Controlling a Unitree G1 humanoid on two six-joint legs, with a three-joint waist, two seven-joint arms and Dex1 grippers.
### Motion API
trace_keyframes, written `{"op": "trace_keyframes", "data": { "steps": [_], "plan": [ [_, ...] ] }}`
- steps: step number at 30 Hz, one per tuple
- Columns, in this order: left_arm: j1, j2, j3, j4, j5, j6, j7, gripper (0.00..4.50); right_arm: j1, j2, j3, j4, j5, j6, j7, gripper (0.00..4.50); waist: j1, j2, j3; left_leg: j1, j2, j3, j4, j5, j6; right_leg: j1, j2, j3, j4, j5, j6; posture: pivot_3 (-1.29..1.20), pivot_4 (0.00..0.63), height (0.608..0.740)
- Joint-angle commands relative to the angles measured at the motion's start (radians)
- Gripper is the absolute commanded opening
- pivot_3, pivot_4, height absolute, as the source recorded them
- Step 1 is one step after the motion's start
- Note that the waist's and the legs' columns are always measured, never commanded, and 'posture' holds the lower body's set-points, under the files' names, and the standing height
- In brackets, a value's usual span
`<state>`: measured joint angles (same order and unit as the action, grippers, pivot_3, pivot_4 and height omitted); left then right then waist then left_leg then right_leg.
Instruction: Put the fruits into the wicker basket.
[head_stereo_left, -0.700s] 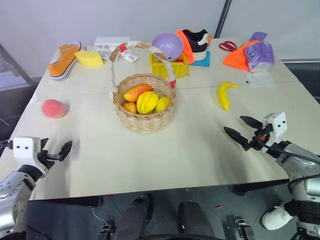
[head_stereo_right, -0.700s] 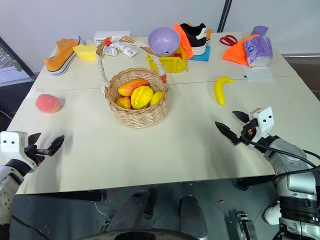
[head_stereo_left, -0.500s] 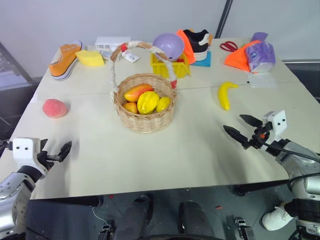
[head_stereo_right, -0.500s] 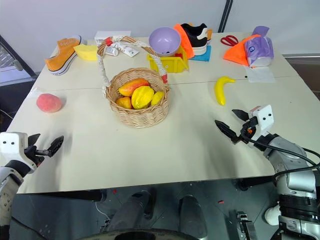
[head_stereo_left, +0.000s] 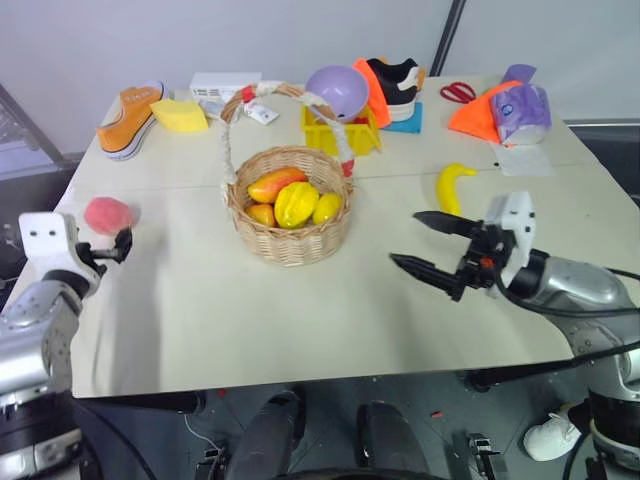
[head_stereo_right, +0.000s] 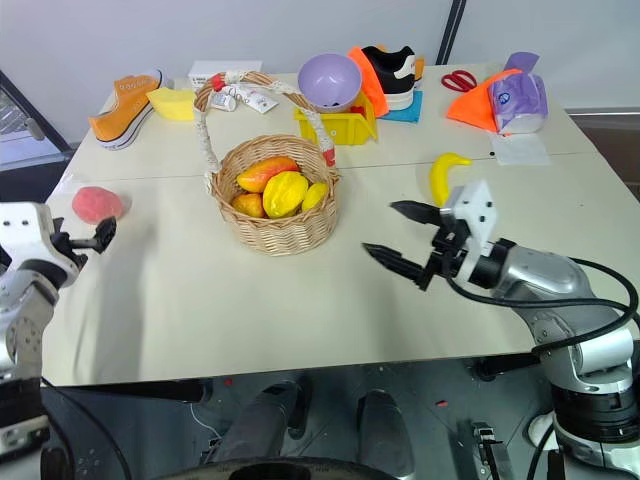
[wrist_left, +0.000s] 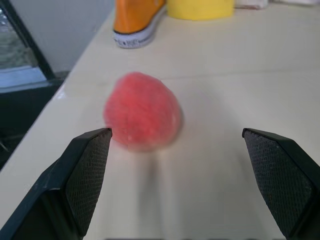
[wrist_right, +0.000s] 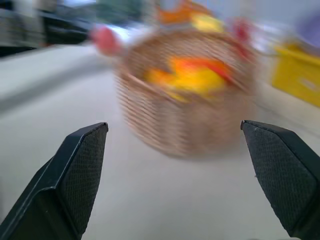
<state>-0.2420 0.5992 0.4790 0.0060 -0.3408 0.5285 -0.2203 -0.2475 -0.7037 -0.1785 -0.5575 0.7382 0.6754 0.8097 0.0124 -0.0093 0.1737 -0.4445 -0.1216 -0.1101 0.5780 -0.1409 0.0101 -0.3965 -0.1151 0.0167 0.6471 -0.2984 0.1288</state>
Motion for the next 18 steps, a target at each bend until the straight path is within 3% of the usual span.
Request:
{"op": "trace_keyframes", "data": {
  "steps": [1, 10, 18],
  "plan": [
    [-0.125, 0.034, -0.031, 0.081, 0.048, 0.046, 0.060, 4.50, -0.067, 0.018, 0.054, -0.076, 0.054, 0.026, -0.025, 4.45, 0.002, -0.001, 0.000, 0.000, 0.000, 0.000, 0.000, 0.000, 0.000, 0.000, 0.000, 0.000, 0.000, 0.000, 0.000, 0.00, 0.150, 0.740],
    [-0.423, 0.069, -0.110, 0.485, 0.140, 0.015, 0.094, 4.50, -0.063, 0.070, 0.139, -0.099, 0.034, 0.007, -0.053, 4.45, 0.001, -0.006, -0.001, 0.000, -0.001, -0.001, 0.000, 0.000, 0.000, 0.000, 0.000, -0.001, 0.001, 0.002, 0.004, 0.00, 0.150, 0.740],
    [-0.554, 0.068, -0.146, 0.723, 0.190, -0.009, 0.128, 4.50, -0.032, 0.076, 0.150, -0.120, 0.024, -0.013, -0.077, 4.45, 0.000, -0.006, -0.001, 0.000, -0.001, -0.001, 0.001, 0.000, 0.000, 0.000, 0.001, -0.002, 0.002, 0.004, 0.007, 0.00, 0.150, 0.740]
  ]
}}
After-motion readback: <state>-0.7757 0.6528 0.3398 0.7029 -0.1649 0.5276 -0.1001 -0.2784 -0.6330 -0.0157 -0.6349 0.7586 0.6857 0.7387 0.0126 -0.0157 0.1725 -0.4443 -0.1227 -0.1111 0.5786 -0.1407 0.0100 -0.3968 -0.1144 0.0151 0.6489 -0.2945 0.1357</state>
